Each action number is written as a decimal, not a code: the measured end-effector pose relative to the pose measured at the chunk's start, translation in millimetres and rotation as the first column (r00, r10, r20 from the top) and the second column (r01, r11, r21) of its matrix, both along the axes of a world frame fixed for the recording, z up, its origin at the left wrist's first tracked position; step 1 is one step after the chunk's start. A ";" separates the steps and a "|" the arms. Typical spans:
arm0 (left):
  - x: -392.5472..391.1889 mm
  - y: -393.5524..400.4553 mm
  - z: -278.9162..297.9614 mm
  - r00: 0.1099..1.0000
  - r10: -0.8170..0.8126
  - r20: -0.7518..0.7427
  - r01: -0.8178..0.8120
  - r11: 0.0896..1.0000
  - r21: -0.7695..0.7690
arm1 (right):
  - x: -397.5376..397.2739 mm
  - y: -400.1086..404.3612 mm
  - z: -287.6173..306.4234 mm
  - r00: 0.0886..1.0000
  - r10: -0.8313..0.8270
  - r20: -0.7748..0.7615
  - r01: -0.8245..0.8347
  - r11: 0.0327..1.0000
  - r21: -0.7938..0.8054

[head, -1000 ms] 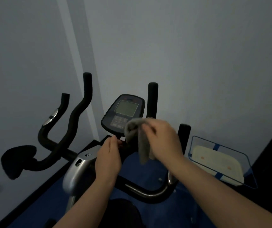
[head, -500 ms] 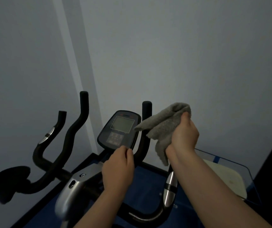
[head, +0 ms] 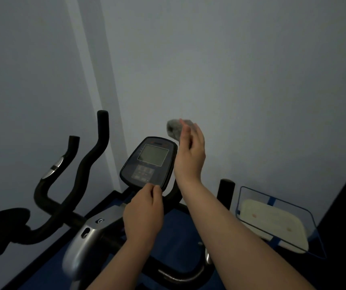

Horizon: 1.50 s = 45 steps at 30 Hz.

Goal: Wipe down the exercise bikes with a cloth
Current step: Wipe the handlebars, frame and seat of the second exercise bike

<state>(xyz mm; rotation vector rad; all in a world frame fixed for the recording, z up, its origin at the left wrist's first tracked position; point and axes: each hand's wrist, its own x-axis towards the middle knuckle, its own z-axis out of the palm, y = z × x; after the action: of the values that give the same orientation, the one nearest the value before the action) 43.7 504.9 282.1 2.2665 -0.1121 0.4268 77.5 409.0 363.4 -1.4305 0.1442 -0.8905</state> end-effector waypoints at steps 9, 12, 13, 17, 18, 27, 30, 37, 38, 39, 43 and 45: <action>3.0 -1.9 -1.4 1.000 0.008 0.002 -0.008 0.999 0.033 | -8.8 -17.4 -23.7 0.989 -0.145 0.013 0.138 0.962 0.234; 3.3 -1.3 -1.8 1.000 0.013 -0.009 -0.013 0.999 0.039 | -1.8 -20.0 -10.8 0.994 -0.048 -0.094 0.047 0.999 -0.013; 3.2 -1.2 -1.9 1.000 0.010 -0.008 -0.010 0.999 0.037 | -3.9 -15.4 -20.2 0.986 -0.032 -0.166 0.017 0.996 -0.090; 1.9 -0.9 -1.7 1.000 -0.003 0.001 0.003 0.999 0.048 | -18.7 -8.3 -61.0 0.967 -0.022 -0.255 -0.027 0.982 -0.187; 2.1 -1.0 -1.4 1.000 -0.003 0.004 0.003 0.999 0.049 | -15.1 -14.4 -58.8 0.966 -0.011 -0.257 -0.030 0.988 -0.153; 3.4 -2.4 -0.1 1.000 0.019 -0.022 -0.018 1.000 0.025 | -0.7 -20.8 -37.3 0.999 0.028 -0.022 -0.029 0.997 -0.072; 4.6 -3.2 1.1 0.999 0.018 -0.033 -0.016 0.998 0.054 | -10.4 -21.7 -57.3 0.985 0.052 -0.165 -0.070 0.992 -0.105; 2.9 -3.7 1.1 1.000 0.015 -0.027 -0.013 0.998 0.066 | -3.7 -42.4 -16.2 0.994 0.087 -0.065 -0.096 0.984 -0.153; 3.0 -3.5 1.7 0.999 0.015 -0.032 -0.013 0.998 0.062 | 0.0 -40.6 -11.0 0.994 0.098 -0.042 -0.104 0.981 -0.166; 3.1 -3.4 2.3 0.999 0.014 -0.036 -0.012 0.998 0.061 | 1.8 -37.4 -10.3 0.994 0.102 -0.036 -0.106 0.979 -0.176; 1.8 -2.7 2.5 0.999 0.012 -0.032 -0.010 0.999 0.051 | -9.1 -27.8 -47.7 0.986 0.100 -0.134 -0.120 0.980 -0.156; 0.8 -2.2 2.3 1.000 0.012 -0.023 -0.011 0.999 0.041 | -17.8 -31.3 -55.9 0.975 0.107 -0.195 -0.140 0.977 -0.163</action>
<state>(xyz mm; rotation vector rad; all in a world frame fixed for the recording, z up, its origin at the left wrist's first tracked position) 44.5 502.6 284.4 2.3129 -0.0967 0.4074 59.8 377.7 307.5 -1.6694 0.1167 -0.6794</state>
